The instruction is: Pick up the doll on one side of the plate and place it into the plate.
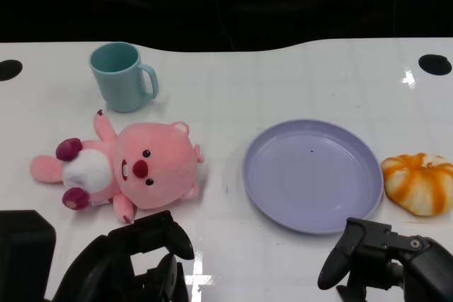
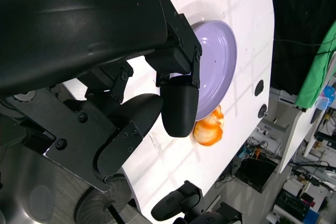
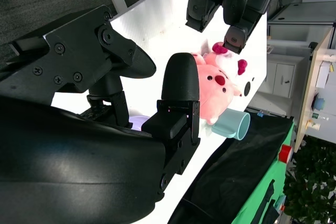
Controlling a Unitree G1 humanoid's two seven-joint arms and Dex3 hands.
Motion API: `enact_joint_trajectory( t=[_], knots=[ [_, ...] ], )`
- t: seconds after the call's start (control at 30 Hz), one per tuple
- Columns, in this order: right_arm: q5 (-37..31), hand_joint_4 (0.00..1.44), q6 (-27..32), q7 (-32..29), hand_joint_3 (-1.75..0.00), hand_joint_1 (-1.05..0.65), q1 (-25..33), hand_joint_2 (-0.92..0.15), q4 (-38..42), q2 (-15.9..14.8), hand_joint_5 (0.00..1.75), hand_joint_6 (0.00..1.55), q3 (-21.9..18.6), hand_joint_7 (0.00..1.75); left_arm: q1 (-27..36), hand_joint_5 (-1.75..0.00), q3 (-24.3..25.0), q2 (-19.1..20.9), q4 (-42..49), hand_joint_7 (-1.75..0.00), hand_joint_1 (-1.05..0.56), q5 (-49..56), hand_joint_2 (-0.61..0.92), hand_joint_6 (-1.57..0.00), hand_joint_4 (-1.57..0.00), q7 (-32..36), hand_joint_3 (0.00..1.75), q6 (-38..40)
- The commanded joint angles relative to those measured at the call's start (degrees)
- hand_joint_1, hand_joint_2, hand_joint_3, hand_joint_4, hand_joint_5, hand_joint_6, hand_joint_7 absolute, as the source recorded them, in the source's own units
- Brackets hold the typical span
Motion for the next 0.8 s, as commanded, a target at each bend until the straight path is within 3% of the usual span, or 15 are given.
enact_joint_trajectory(
  t=[0.03,0.8],
  knots=[
    [0.05,0.65,-0.48,-0.17,-1.02,-0.13,-0.14,-0.61,-0.19,-0.44,1.65,0.57,-0.58,1.35,-0.54,-1.75,0.33,0.6,-0.28,-1.69,-0.21,0.13,0.35,-0.76,-0.87,-0.01,1.45,-0.14],
    [-0.22,0.65,-0.67,-0.15,-1.02,-0.13,-0.07,-0.61,-0.03,-0.52,1.65,0.57,-0.46,1.34,-0.36,-1.75,0.26,0.57,-0.43,-1.68,-0.21,0.44,0.34,-0.76,-0.87,0.36,1.46,-0.08]
  ],
)
